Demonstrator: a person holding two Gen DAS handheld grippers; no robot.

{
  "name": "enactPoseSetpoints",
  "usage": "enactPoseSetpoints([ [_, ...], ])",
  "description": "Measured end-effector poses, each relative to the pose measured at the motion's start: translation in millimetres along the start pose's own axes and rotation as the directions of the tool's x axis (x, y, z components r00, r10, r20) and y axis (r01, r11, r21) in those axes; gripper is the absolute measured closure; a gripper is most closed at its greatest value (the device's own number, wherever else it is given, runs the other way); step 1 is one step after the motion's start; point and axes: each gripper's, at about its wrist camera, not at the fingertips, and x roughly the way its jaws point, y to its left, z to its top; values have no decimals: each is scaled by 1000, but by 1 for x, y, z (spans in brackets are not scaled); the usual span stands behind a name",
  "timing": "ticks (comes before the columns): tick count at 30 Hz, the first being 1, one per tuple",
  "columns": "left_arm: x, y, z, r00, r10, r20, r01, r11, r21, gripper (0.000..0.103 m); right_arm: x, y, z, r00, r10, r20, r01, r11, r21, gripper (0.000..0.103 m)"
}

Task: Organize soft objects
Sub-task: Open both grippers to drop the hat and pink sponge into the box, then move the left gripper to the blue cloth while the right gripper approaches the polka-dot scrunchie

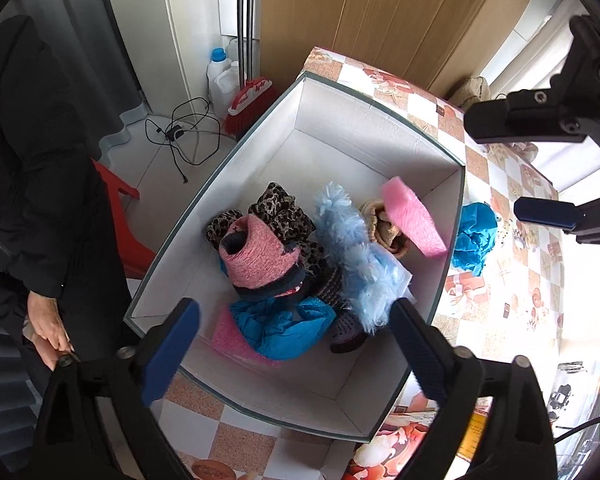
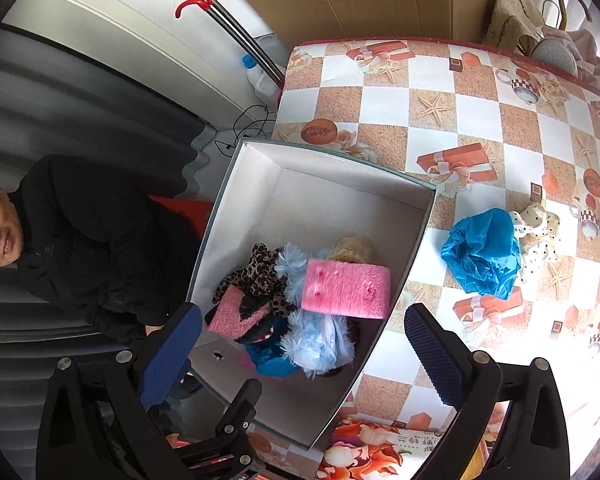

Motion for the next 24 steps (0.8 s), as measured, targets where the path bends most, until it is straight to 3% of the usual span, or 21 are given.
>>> enactPoseSetpoints([
  [7,-30,-28,-4,991,-114,65,109,991,76,0,-41,-42,-28,991,109,-75,-101,989,112,1],
  [11,-36,-67,-9,984,-177,28,170,972,163,0,-75,-80,-61,986,96,-137,-72,983,170,1],
  [14,-28,-100,-18,975,-217,-51,223,949,223,0,-98,-117,-88,981,97,-170,-54,969,242,1],
  [18,-9,-142,-29,969,-197,-146,232,931,281,0,-124,-172,-105,974,-6,-228,73,956,285,1],
  [21,4,-163,-32,974,-138,-181,190,933,307,0,-124,-190,-101,963,-70,-259,141,954,266,1],
  [24,12,-174,-33,970,-127,-208,187,936,298,0,-115,-211,-88,958,-149,-245,204,954,219,1],
])
